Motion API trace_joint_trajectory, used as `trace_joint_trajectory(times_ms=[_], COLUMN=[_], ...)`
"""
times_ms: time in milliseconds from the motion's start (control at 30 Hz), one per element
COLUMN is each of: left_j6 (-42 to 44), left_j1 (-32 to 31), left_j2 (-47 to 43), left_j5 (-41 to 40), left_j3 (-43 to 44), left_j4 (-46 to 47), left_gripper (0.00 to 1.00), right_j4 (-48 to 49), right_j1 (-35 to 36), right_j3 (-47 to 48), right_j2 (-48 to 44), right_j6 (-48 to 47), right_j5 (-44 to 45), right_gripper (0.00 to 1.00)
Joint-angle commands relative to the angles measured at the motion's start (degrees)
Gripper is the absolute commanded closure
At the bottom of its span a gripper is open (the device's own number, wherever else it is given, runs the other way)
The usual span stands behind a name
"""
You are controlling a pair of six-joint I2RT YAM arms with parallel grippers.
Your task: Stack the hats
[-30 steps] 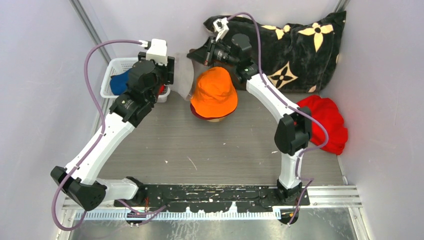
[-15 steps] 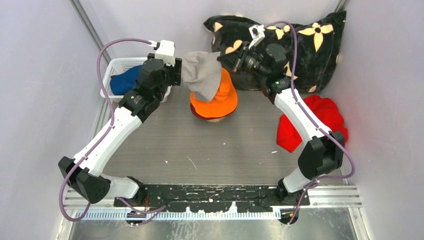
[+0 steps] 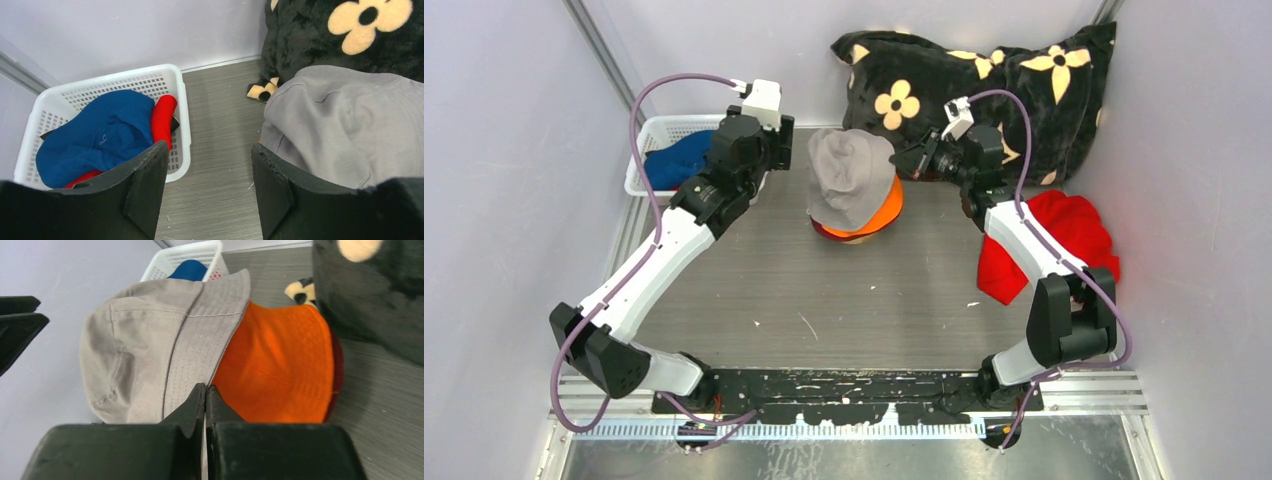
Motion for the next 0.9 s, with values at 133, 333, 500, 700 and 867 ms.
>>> trace_joint_trajectory(times_ms=[133,333,500,700,867], left_j6=[0.0,-0.1,-0.4,-4.0,-10.9], left_j1=[0.3,0.3,0.4,1.5,5.1], left_j2=[1.1,2.7,3.0,3.4,3.8], left_j5=[0.7,0.6,-0.1,1.2,7.5], left_j3=[2.3,2.0,-0.4,-4.6,-8.5], left_j4=[3.1,3.3,5.1,7.5,9.6], left_gripper=[0.38,0.38,0.38,0.38,0.38], right_j4=[1.9,-0.5,-1.7,-2.3,-0.9], right_j1=[-4.2,-5.0,-5.0,-4.9,-4.8], right_j3=[-1.7,-1.4,-1.4,-2.0,-2.7], right_j2=[-4.0,0.1,5.1,9.2,9.3], right_j6=[-0.5,-1.5,-2.0,-3.0,-2.9], right_j5=[2.5,4.5,5.4,6.3,5.3], right_gripper=[0.99,0.99,0.99,0.99,0.99])
